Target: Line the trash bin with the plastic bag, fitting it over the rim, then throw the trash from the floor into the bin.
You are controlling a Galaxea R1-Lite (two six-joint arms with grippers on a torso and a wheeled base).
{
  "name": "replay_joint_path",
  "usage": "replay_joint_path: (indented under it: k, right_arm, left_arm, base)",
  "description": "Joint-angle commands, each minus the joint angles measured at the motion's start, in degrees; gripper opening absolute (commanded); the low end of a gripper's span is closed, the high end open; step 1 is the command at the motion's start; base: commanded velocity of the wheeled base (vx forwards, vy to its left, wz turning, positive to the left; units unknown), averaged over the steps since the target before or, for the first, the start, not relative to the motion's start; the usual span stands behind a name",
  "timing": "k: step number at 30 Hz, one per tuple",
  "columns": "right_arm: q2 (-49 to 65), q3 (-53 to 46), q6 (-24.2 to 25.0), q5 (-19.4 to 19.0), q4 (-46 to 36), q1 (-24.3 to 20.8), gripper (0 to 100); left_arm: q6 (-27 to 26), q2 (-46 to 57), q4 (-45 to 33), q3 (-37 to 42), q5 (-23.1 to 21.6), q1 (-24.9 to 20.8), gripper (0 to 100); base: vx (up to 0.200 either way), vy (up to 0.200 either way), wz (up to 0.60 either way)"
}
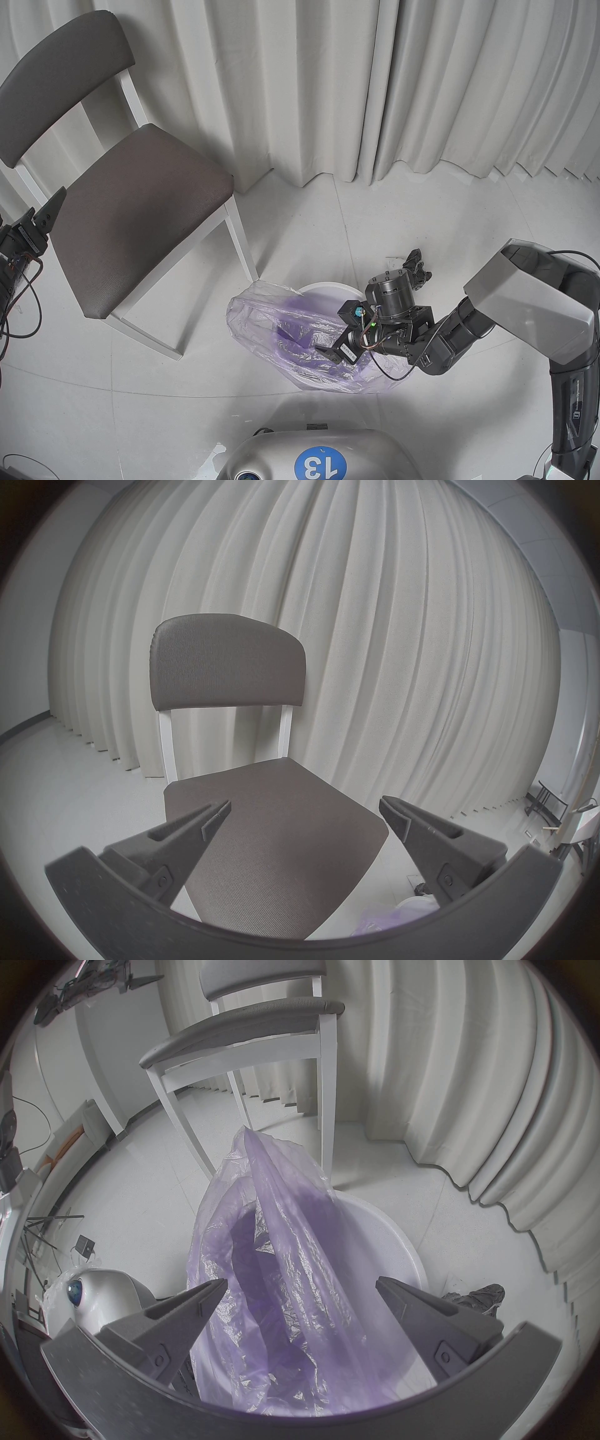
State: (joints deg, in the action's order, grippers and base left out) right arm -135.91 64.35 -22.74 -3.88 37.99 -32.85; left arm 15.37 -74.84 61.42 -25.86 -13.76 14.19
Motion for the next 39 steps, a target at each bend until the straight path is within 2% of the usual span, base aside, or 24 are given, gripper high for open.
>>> replay_joint_path:
  k: [1,2,3,17,26,39]
  right_arm:
    - [-1.3,-0.1,0.0,0.0,0.3,-0.4,100]
    - [-1.5,0.0,0.0,0.0,0.4,-0.4,100]
    - [-1.8,0.1,0.0,0.0,0.5,-0.4,0]
    - [-1.3,0.9,0.2,0.0,3.2,0.4,0]
    - [1.3,4.7,0.5,0.2,4.6,3.1,0]
    - [-6.6,18.3,1.5,5.9,6.9,5.6,0]
  left_arm:
    - [-0.1,0.1,0.0,0.0,0.1,0.1,100]
    - [0.0,0.1,0.0,0.0,0.1,0.2,100]
    - [0.0,0.1,0.0,0.0,0.1,0.2,100]
    - [-0.4,1.2,0.1,1.8,0.1,1.3,100]
    - [-0.4,2.8,0.1,3.5,0.0,1.9,100]
    - [-0.3,2.9,0.2,4.3,-0.5,1.9,100]
  base:
    - [0.000,0.000,0.00]
    - [0.000,0.000,0.00]
    - [0.000,0.000,0.00]
    - [0.000,0.000,0.00]
    - [0.000,0.000,0.00]
    - [0.000,0.000,0.00]
